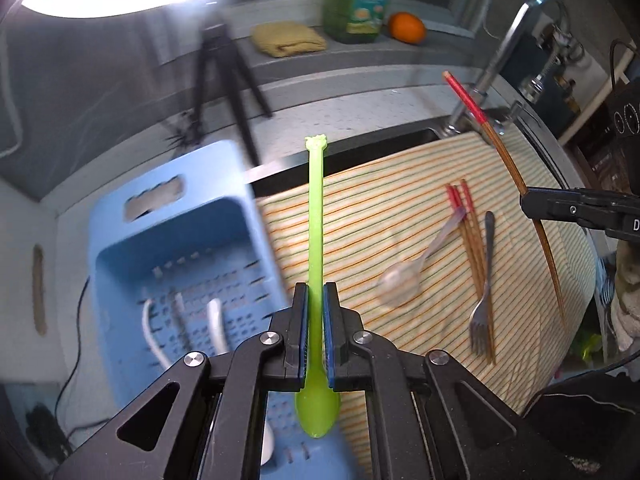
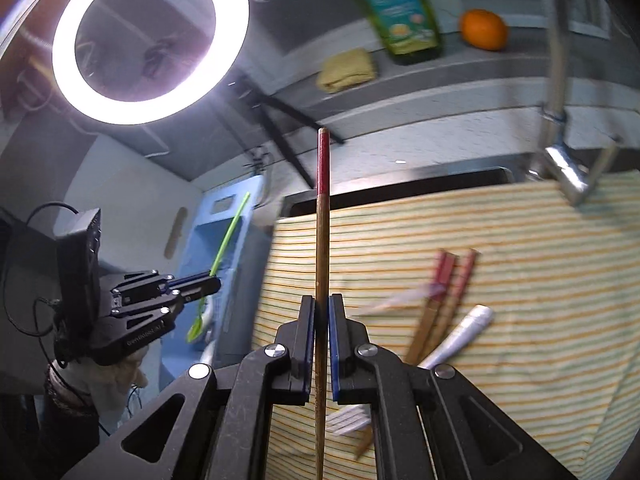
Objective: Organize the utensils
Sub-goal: 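Carry the green spoon and the chopstick over the blue basket with both grippers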
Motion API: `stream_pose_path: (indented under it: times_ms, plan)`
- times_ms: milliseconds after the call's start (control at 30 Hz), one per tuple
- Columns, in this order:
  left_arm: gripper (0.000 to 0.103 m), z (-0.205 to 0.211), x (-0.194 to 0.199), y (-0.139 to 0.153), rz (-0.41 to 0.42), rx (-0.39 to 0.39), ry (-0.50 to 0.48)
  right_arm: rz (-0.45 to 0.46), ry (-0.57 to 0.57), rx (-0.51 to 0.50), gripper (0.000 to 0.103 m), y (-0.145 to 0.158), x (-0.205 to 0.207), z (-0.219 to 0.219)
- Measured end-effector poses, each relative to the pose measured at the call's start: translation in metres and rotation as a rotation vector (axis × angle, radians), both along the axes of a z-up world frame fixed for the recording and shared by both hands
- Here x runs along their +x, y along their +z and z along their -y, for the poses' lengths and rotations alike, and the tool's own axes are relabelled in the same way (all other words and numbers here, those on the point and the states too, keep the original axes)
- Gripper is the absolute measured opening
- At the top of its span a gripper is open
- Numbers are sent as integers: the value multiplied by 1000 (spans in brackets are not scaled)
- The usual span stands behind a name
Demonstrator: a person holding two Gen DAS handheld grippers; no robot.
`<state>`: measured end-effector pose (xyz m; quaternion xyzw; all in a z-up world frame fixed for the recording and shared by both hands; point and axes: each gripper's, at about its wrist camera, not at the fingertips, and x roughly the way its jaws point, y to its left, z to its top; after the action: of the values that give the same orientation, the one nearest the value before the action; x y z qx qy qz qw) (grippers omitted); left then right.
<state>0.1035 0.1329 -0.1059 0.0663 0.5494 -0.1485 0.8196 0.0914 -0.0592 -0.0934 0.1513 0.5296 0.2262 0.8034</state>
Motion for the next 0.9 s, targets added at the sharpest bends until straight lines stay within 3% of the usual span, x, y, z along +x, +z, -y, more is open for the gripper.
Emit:
stream_pose_path:
  times_ms: [167,400,600,900]
  plan:
    - [5,-47,-16,-2,-7,-1,116,10,101,16,6,1,10,-59]
    - [5,-91,-29,-19,-38,-6,232,-61,182,38,6,-22,23,-129]
    - [5,-101,-32,-35,-61,-18,256,-142,202,25,6,-56,32,-172]
    - [5,-113,-28,-56,-102,-41,309,-179,212,-36,6,-83,35,-205]
